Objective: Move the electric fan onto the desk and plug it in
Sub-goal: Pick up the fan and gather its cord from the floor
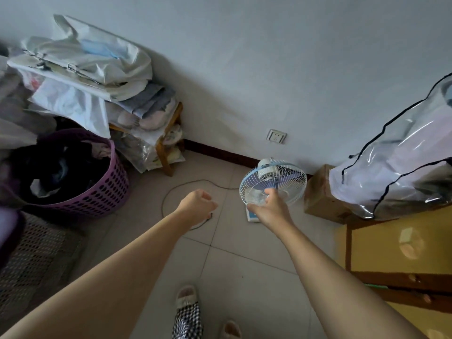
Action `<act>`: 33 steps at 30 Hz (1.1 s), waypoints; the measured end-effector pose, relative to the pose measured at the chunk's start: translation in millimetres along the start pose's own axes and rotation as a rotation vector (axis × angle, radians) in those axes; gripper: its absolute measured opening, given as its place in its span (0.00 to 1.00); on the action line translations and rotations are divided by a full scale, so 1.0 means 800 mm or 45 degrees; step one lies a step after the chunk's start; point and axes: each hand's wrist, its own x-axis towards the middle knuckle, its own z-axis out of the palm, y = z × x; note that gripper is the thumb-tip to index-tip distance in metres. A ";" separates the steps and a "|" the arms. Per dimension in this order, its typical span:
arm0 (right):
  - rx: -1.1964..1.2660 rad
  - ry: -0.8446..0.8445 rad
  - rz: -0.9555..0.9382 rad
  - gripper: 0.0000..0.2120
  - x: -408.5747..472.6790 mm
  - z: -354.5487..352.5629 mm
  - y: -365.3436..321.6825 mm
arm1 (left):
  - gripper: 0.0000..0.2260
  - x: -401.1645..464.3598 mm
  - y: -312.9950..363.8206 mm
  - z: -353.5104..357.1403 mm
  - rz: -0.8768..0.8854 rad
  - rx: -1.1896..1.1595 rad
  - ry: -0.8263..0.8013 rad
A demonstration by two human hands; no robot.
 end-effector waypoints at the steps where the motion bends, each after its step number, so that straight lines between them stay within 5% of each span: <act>1: 0.000 -0.003 0.021 0.33 0.014 0.009 -0.002 | 0.14 0.018 -0.003 -0.002 -0.011 -0.008 -0.014; 14: -0.003 -0.087 0.163 0.34 0.174 0.145 0.040 | 0.16 0.213 -0.105 0.005 -0.192 0.000 -0.017; 33: -0.164 -0.290 0.054 0.33 0.445 0.465 0.278 | 0.18 0.562 -0.404 0.182 -0.239 0.311 0.038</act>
